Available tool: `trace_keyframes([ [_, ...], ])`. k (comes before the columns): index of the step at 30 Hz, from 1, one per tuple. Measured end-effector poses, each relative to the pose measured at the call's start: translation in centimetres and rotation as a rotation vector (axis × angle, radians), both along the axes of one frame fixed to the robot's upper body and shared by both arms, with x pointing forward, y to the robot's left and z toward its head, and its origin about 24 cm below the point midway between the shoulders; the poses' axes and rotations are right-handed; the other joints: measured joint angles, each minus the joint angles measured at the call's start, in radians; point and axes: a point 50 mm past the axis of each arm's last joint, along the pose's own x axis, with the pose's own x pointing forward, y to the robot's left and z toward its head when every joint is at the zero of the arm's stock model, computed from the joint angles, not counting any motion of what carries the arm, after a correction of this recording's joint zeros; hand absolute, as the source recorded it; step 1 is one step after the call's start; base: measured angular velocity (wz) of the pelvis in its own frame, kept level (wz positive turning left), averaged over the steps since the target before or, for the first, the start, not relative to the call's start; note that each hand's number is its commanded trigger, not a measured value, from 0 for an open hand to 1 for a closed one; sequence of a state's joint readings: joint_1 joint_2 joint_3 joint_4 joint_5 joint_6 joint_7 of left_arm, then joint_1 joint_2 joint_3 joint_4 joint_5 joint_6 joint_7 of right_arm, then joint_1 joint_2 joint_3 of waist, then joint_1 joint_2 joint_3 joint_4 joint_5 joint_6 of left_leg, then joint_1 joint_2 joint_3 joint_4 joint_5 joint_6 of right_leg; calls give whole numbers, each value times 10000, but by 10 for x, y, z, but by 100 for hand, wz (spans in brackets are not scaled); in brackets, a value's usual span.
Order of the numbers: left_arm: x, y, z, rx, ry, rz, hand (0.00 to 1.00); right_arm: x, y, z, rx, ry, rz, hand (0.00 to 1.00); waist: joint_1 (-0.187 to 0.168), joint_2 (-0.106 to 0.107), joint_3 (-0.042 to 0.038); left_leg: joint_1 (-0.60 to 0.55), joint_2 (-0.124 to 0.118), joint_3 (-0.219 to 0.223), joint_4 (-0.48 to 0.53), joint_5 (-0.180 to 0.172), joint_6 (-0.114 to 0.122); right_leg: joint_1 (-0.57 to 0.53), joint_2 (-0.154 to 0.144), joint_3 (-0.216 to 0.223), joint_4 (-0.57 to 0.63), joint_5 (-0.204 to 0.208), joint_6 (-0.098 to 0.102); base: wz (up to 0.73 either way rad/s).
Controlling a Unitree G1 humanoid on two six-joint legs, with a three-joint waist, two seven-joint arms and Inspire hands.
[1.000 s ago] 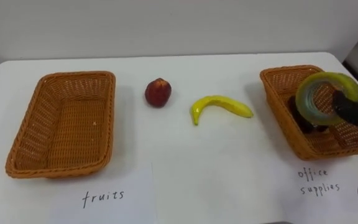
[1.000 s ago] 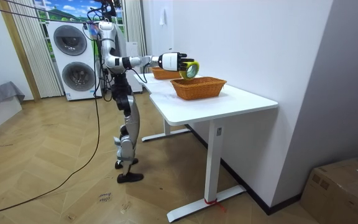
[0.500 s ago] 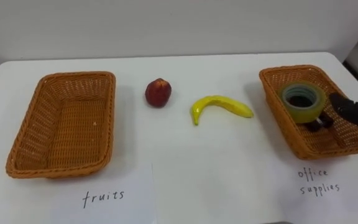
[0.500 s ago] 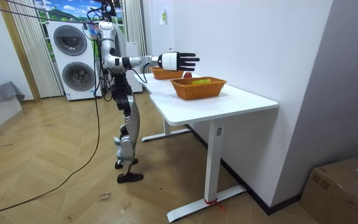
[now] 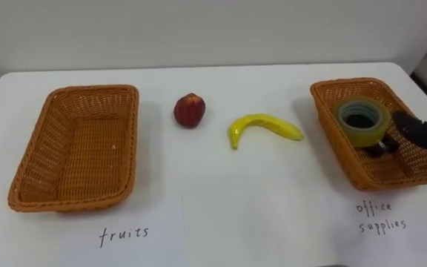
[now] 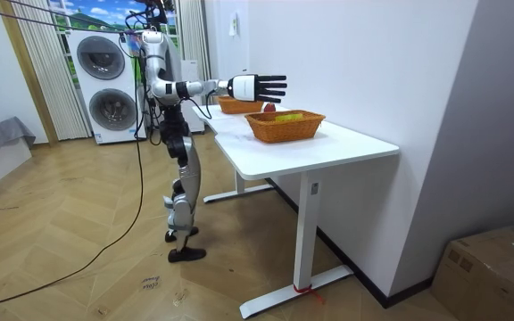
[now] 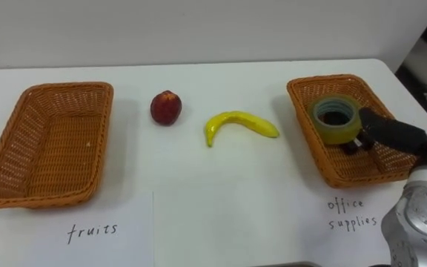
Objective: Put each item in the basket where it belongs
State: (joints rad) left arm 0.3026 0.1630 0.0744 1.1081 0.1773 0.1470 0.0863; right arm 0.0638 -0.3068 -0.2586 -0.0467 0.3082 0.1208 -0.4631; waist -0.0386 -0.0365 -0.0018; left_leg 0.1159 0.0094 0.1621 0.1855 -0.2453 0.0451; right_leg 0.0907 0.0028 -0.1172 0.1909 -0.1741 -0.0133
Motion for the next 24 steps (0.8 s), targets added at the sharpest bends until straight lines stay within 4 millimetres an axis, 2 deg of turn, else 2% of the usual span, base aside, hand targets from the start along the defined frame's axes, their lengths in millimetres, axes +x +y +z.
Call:
trace_keyframes([
  [6, 4, 0, 0, -52, -220, 241, 0, 1, 2, 2, -13, -91, 233, 0, 56, -85, 41, -6, 9, 10, 1, 0, 0, -72, -10, -24, 131, -8, 9, 0],
  [12, 11, 0, 0, -35, -501, 166, 0, 7, 4, 7, -16, -310, 443, 0, 147, -132, 35, 13, 9, 9, 21, 1, 2, -36, -22, -88, 139, -9, 9, 0],
  [21, 3, 0, 1, -68, -409, 560, 0, 14, 7, 14, -14, -607, 797, 0, 264, -266, 28, -27, 11, -45, 78, 1, 2, -2, -50, -239, 143, -9, 10, 3],
  [24, 7, 2, 1, -37, -509, 578, 0, 21, 10, 22, 21, -945, 912, 0, 258, -370, 29, -152, -20, -249, 185, -1, 5, 2, -87, -442, 140, -9, 10, 17],
])
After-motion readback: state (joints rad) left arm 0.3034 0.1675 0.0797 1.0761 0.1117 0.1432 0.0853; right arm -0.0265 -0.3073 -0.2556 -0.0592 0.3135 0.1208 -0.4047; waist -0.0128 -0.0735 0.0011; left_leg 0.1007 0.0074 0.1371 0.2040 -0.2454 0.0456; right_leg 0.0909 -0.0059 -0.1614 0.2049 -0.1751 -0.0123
